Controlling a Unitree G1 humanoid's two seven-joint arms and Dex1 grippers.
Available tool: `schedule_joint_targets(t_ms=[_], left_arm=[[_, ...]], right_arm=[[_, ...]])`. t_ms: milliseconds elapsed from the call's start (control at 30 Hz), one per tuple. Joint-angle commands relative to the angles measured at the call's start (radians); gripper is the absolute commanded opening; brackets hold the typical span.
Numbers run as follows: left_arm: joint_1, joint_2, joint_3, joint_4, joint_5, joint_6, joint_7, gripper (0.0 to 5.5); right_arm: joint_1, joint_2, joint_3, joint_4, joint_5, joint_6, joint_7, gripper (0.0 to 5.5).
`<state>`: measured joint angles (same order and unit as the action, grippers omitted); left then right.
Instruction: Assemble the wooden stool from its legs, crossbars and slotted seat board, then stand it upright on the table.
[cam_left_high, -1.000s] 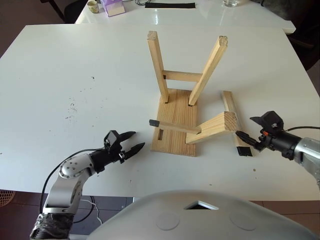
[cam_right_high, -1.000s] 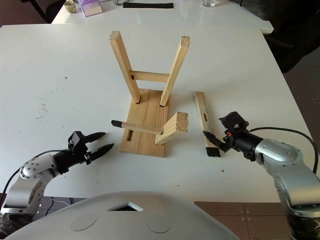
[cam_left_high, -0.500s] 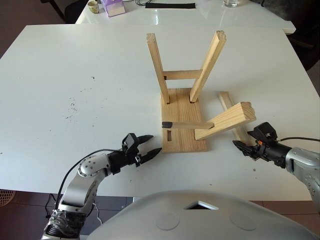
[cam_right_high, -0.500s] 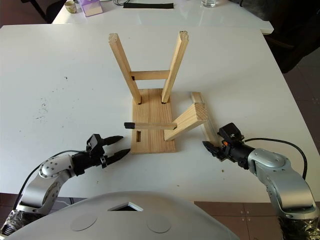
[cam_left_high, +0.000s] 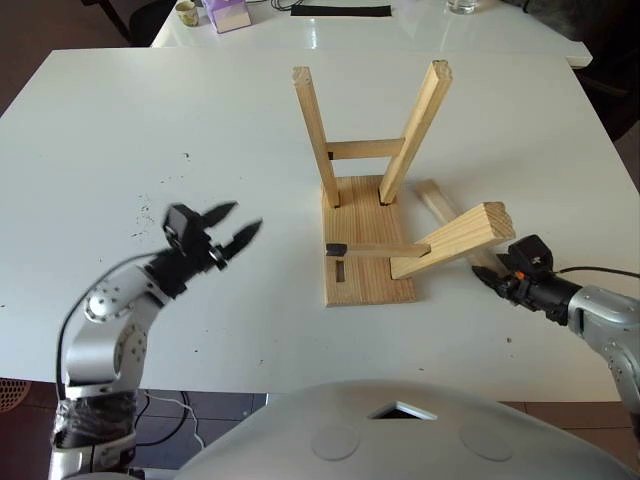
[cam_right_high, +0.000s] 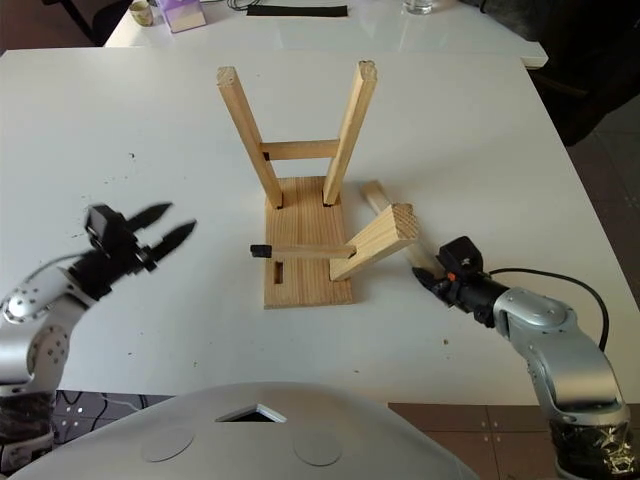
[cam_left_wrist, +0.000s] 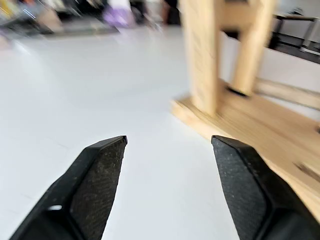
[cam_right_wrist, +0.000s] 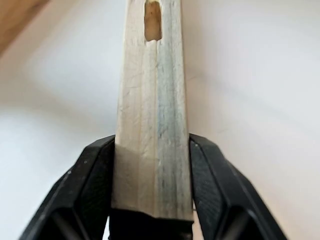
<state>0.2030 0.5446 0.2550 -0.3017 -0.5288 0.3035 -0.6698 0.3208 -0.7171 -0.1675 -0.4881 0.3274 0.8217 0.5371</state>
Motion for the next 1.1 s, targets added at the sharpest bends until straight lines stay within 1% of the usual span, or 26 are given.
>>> schedule_joint_targets(t_ms=[33, 67, 100, 167, 267, 333, 367, 467, 567, 633, 867, 967, 1100], left_arm=[[-0.14, 0.035, 0.047, -0.108, -0.071, 0.106, 0.081, 3.13], [-0.181, 0.042, 0.054, -0.145, -0.114, 0.139, 0.09, 3.13], [-0.224, 0.047, 0.058, -0.17, -0.156, 0.168, 0.097, 3.32], [-0.333, 0.058, 0.068, -0.217, -0.286, 0.228, 0.104, 3.62], [-0.499, 0.069, 0.056, -0.244, -0.453, 0.306, 0.123, 4.06], [-0.602, 0.07, 0.031, -0.252, -0.575, 0.353, 0.12, 4.09], [-0.653, 0.065, 0.012, -0.253, -0.63, 0.373, 0.111, 4.09], [-0.749, 0.055, -0.05, -0.234, -0.669, 0.403, 0.072, 4.09], [-0.759, 0.07, -0.117, -0.251, -0.626, 0.401, -0.001, 4.09], [-0.744, 0.073, -0.135, -0.276, -0.621, 0.396, -0.038, 4.09], [-0.731, 0.064, -0.128, -0.271, -0.622, 0.38, -0.058, 4.09], [-0.736, 0.061, -0.125, -0.263, -0.624, 0.376, -0.059, 4.09], [-0.731, 0.056, -0.113, -0.272, -0.667, 0.378, -0.068, 4.09]], right_arm=[[-0.154, -0.048, -0.085, 0.094, -0.007, -0.071, 0.017, 2.05], [-0.189, -0.067, -0.101, 0.117, -0.008, -0.102, 0.036, 2.05], [-0.22, -0.077, -0.12, 0.126, 0.004, -0.123, 0.055, 2.05], [-0.315, -0.085, -0.193, 0.106, 0.111, -0.157, 0.133, 2.05], [-0.46, -0.09, -0.324, 0.036, 0.402, -0.098, 0.236, 2.05], [-0.531, -0.118, -0.38, -0.001, 0.607, -0.042, 0.282, 2.05], [-0.572, -0.135, -0.382, -0.008, 0.694, -0.023, 0.308, 2.05], [-0.681, -0.181, -0.324, 0.004, 0.831, 0.027, 0.366, 2.05], [-0.727, -0.23, -0.231, 0.03, 0.817, 0.027, 0.465, 2.05], [-0.742, -0.249, -0.19, 0.044, 0.802, 0.022, 0.512, 2.05], [-0.803, -0.291, -0.055, 0.094, 0.722, -0.007, 0.676, 2.05], [-0.805, -0.318, -0.02, 0.116, 0.688, -0.019, 0.756, 2.05], [-0.823, -0.312, -0.003, 0.134, 0.668, -0.026, 0.786, 2.05]])
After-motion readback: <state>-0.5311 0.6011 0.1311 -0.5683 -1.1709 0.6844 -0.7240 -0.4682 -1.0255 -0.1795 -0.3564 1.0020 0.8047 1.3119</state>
